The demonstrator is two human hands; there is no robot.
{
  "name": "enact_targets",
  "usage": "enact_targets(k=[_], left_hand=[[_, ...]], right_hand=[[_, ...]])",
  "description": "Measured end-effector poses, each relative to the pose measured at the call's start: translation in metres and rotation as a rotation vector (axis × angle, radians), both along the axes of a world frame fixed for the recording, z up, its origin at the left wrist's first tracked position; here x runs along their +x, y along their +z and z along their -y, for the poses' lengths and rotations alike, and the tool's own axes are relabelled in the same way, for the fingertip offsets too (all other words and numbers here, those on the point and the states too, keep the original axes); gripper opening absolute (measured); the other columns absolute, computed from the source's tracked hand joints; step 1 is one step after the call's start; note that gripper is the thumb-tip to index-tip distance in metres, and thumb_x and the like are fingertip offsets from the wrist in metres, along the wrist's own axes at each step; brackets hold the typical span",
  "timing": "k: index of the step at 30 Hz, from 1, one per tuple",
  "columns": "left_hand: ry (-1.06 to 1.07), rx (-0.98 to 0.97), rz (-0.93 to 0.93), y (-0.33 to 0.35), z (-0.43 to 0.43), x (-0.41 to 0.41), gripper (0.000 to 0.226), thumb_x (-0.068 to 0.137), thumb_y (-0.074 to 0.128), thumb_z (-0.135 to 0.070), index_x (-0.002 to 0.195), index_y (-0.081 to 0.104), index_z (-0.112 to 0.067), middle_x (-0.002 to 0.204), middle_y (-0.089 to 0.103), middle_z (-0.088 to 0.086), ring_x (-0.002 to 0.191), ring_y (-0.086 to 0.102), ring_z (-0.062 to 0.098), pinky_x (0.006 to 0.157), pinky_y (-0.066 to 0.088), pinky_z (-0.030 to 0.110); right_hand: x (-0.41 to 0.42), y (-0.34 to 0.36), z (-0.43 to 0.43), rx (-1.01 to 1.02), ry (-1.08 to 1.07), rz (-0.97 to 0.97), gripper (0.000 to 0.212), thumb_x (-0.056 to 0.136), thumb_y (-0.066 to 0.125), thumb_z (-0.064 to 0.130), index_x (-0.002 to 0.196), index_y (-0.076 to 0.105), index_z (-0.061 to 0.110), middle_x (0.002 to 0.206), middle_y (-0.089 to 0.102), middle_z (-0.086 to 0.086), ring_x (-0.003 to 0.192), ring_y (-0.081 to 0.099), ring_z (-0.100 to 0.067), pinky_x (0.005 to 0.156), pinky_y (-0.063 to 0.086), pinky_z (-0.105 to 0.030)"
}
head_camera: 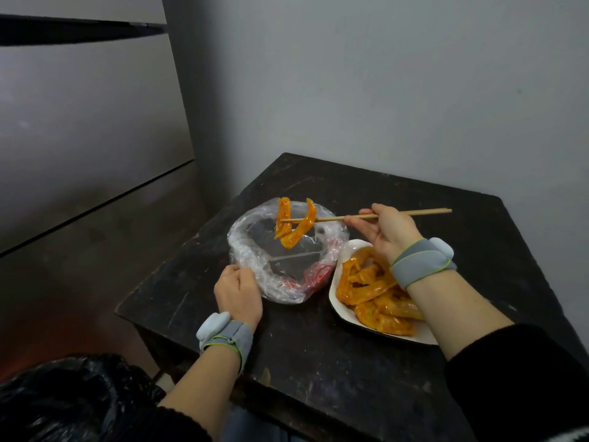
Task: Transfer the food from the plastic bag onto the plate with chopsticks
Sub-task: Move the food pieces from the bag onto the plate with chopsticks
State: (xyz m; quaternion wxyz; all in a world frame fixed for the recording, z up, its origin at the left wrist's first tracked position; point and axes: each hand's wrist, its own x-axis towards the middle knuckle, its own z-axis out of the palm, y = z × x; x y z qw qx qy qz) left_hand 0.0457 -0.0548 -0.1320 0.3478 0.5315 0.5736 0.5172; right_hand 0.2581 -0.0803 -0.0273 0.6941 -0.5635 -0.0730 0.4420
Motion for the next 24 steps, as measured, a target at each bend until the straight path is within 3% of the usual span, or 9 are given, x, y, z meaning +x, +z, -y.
enact_targets(k=[4, 7, 13, 15, 19, 24], left_hand=[[-0.010, 0.021, -0.112, -0.003, -0.001, 0.004, 0.037, 0.087, 0.041, -0.018, 0.069, 0.059, 0.008, 0.089, 0.059, 0.017, 0.077, 0.052, 0.028, 0.072, 0.039, 0.033], [-0.015, 0.036, -0.180, -0.003, 0.000, 0.005, 0.033, 0.090, 0.043, -0.010, 0.067, 0.057, 0.009, 0.092, 0.059, 0.018, 0.075, 0.050, 0.026, 0.070, 0.036, 0.031], [-0.025, 0.047, -0.285, -0.002, 0.001, 0.006, 0.035, 0.091, 0.044, -0.014, 0.072, 0.058, 0.011, 0.092, 0.058, 0.022, 0.078, 0.052, 0.035, 0.071, 0.039, 0.038], [-0.029, 0.049, -0.307, -0.003, 0.002, 0.006, 0.035, 0.092, 0.044, -0.016, 0.072, 0.058, 0.010, 0.093, 0.058, 0.023, 0.078, 0.051, 0.034, 0.070, 0.037, 0.037], [-0.036, 0.051, -0.330, -0.002, 0.002, 0.006, 0.035, 0.092, 0.043, -0.015, 0.074, 0.058, 0.010, 0.094, 0.057, 0.024, 0.078, 0.049, 0.031, 0.069, 0.033, 0.034], [-0.044, 0.047, -0.319, -0.003, 0.003, 0.004, 0.035, 0.092, 0.044, -0.015, 0.075, 0.059, 0.011, 0.093, 0.058, 0.026, 0.081, 0.052, 0.036, 0.071, 0.036, 0.037]], right_hand=[[0.013, 0.007, 0.017, 0.023, -0.018, -0.001, 0.030, 0.099, 0.050, 0.013, 0.123, 0.053, -0.005, 0.113, 0.066, -0.021, 0.059, 0.073, -0.026, 0.044, 0.053, -0.021], [0.026, 0.013, 0.034, 0.026, -0.041, 0.026, 0.030, 0.100, 0.049, 0.014, 0.122, 0.054, -0.005, 0.115, 0.065, -0.021, 0.060, 0.073, -0.026, 0.044, 0.053, -0.020], [0.051, 0.028, 0.072, 0.024, -0.102, 0.084, 0.028, 0.099, 0.049, 0.014, 0.120, 0.054, -0.004, 0.113, 0.065, -0.019, 0.074, 0.073, -0.027, 0.048, 0.055, -0.021], [0.059, 0.031, 0.084, 0.038, -0.124, 0.119, 0.027, 0.100, 0.048, 0.014, 0.119, 0.053, -0.005, 0.108, 0.065, -0.019, 0.071, 0.073, -0.027, 0.047, 0.054, -0.021], [0.074, 0.037, 0.101, 0.087, -0.166, 0.240, 0.020, 0.100, 0.048, 0.014, 0.099, 0.055, -0.005, 0.093, 0.062, -0.020, 0.054, 0.071, -0.025, 0.045, 0.053, -0.020], [0.075, 0.046, 0.106, 0.078, -0.203, 0.578, 0.031, 0.100, 0.048, 0.019, 0.076, 0.058, 0.001, 0.072, 0.065, -0.023, 0.052, 0.070, -0.024, 0.048, 0.056, -0.022]])
